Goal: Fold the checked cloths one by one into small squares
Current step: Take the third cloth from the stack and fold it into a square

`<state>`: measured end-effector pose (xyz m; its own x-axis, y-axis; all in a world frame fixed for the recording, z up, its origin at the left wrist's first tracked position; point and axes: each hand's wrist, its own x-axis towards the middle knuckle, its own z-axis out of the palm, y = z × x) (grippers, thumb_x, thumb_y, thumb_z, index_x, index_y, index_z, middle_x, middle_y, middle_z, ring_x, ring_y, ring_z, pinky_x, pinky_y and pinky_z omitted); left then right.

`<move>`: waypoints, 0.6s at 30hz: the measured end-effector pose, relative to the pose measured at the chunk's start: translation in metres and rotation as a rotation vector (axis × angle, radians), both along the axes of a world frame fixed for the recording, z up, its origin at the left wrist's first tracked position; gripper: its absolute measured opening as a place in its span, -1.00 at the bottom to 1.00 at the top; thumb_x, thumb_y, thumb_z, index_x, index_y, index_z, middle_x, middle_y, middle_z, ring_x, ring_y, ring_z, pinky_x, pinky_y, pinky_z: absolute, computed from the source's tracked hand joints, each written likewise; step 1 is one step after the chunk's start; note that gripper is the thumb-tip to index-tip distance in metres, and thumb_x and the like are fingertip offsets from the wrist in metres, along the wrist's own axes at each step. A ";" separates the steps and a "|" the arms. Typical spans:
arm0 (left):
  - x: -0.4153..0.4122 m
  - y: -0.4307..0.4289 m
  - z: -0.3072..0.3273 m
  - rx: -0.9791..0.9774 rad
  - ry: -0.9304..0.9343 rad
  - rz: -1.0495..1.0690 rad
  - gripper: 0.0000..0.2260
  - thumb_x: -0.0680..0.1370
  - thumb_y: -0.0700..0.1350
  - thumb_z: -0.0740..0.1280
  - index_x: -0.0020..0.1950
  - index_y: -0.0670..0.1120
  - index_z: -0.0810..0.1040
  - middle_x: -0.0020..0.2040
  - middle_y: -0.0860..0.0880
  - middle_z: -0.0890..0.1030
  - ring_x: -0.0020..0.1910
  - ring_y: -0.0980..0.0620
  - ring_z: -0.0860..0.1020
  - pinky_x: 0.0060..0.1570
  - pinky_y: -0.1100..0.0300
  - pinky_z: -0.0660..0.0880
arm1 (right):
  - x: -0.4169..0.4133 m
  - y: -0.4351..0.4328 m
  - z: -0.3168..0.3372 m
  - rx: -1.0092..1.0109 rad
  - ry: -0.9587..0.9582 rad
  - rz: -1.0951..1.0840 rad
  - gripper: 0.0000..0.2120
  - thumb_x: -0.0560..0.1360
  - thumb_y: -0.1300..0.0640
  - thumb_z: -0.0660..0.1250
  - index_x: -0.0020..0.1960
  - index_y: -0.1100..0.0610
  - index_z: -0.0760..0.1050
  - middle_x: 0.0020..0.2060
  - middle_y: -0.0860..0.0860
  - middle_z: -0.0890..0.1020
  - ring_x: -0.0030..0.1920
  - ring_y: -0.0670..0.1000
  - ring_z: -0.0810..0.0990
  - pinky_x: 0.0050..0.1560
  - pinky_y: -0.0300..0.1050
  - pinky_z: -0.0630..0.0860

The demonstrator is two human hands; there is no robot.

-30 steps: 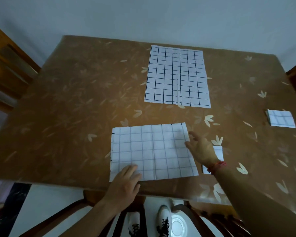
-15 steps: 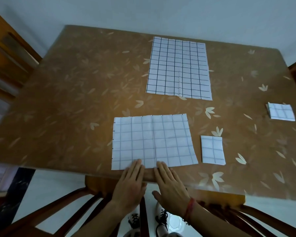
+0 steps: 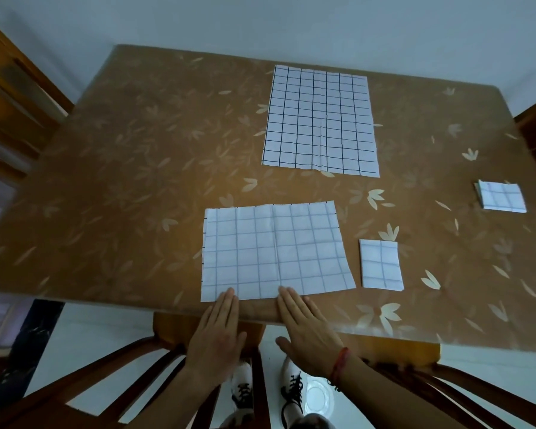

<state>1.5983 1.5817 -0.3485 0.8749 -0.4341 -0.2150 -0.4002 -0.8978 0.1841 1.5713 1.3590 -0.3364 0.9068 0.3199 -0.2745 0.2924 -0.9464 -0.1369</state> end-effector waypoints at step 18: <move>0.000 0.017 -0.003 0.016 -0.001 0.068 -0.27 0.47 0.07 0.40 0.49 -0.24 0.22 0.51 -0.20 0.22 0.49 -0.11 0.20 0.37 -0.03 0.28 | -0.007 -0.060 0.011 -0.109 0.090 -0.403 -0.17 0.51 -0.29 -0.17 0.52 0.30 0.17 0.52 0.22 0.19 0.53 0.20 0.15 0.47 0.17 0.08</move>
